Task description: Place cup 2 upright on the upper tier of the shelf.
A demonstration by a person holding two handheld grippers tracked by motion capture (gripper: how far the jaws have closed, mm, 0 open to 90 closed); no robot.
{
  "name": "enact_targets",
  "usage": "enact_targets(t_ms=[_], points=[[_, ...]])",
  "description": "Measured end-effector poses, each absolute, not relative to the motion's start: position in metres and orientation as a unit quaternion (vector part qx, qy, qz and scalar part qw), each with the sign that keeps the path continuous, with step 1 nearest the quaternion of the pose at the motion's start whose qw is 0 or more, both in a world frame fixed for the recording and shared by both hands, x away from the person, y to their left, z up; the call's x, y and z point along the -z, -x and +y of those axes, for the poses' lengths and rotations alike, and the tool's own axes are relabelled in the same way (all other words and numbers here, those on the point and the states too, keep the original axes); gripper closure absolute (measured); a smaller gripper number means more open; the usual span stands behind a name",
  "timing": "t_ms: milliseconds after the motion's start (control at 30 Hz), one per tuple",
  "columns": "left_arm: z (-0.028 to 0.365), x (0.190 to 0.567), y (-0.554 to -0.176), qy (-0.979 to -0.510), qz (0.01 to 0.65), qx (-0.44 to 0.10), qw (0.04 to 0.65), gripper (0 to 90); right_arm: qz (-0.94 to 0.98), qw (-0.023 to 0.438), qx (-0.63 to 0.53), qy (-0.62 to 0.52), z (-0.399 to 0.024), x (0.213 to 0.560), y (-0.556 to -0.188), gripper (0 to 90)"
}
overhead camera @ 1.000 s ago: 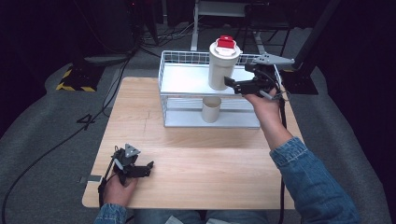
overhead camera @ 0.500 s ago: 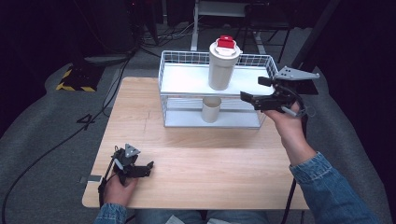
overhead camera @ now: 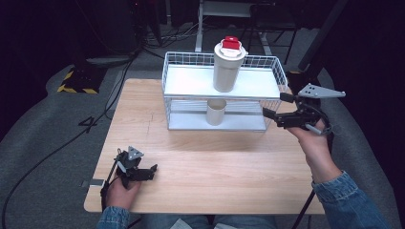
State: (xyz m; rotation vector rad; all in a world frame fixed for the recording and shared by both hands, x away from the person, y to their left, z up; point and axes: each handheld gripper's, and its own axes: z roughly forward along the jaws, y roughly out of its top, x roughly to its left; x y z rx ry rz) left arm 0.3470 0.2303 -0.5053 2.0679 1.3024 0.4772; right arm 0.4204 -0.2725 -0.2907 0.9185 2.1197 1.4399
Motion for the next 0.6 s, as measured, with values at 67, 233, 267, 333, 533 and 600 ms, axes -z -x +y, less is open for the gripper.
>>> enact_targets(t_ms=[67,233,267,333,533,600], points=[[0.230,0.505,-0.347,-0.787,0.496,-0.182,0.320,9.1,0.764,0.199,-0.516,-0.333,-0.277,0.297,-0.416,6.1],[0.230,0.505,-0.347,-0.787,0.495,-0.182,0.320,9.1,0.766,0.208,-0.507,-0.335,-0.290,0.307,-0.406,6.1],[0.230,0.505,-0.347,-0.787,0.496,-0.182,0.320,9.1,0.764,0.208,-0.509,-0.337,-0.292,0.309,-0.404,6.1],[0.230,0.505,-0.347,-0.787,0.495,-0.182,0.320,9.1,0.766,0.203,-0.508,-0.338,-0.297,0.314,-0.400,6.1],[0.230,0.505,-0.347,-0.787,0.496,-0.182,0.320,9.1,0.767,0.197,-0.503,-0.346,-0.310,0.332,-0.390,6.7],[0.230,0.505,-0.347,-0.787,0.496,-0.182,0.320,9.0,0.766,0.195,-0.502,-0.352,-0.315,0.339,-0.387,6.7]])
